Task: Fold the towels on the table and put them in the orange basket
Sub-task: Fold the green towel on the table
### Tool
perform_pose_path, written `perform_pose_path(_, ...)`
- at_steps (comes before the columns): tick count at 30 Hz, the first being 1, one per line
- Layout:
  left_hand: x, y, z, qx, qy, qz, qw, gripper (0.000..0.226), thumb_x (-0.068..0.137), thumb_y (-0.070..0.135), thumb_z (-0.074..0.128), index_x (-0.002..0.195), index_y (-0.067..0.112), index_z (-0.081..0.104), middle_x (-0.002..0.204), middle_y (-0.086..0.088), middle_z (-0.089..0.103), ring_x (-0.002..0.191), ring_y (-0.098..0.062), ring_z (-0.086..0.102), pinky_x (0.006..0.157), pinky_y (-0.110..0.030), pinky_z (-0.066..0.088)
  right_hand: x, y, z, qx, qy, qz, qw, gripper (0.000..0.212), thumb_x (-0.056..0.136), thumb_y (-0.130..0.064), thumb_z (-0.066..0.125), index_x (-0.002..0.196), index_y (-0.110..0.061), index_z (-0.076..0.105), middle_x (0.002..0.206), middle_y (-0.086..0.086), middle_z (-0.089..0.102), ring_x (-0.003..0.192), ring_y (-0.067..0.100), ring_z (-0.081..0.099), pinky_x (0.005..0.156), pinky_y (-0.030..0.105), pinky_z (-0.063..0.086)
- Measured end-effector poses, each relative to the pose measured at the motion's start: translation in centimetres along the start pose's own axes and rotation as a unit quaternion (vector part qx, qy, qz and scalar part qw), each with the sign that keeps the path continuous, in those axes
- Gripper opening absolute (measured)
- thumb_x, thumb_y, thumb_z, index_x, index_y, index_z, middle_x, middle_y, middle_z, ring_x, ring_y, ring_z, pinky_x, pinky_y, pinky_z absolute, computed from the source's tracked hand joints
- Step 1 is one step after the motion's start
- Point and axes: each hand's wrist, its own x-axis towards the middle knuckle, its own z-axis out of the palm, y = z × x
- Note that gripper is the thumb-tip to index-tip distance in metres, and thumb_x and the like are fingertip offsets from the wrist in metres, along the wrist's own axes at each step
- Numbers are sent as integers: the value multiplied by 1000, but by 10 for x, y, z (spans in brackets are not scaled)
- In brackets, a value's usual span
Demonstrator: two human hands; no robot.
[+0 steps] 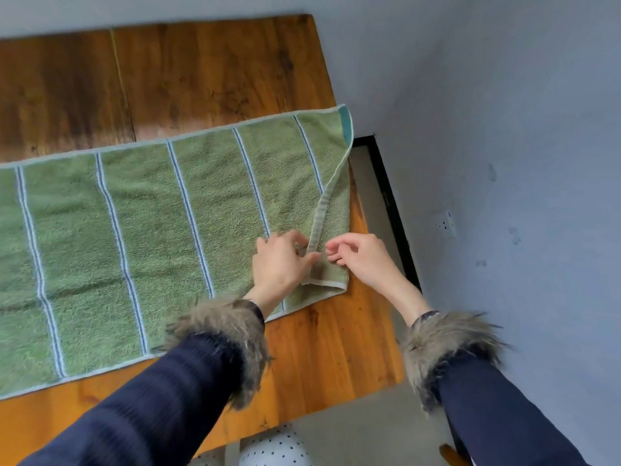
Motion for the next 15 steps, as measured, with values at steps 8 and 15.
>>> perform_pose_path(8, -8, -2, 4, 46, -4, 49, 998, 19, 90, 38, 55, 106, 27, 58, 107, 1, 48, 107, -25, 37, 90, -45, 40, 95, -38, -39, 33, 255, 20, 966, 23, 94, -33, 48, 96, -15, 61, 80, -6, 55, 84, 16, 55, 82, 29, 44)
perform_pose_path(15, 0, -18, -4, -83, -62, 51, 993, 14, 88, 32, 58, 77, 23, 57, 81, 5, 65, 84, -19, 58, 79, -39, 50, 140, -76, -44, -4, 247, 27, 969, 25, 92, -28, 55, 76, -10, 65, 60, -3, 50, 59, 13, 43, 58, 25, 34)
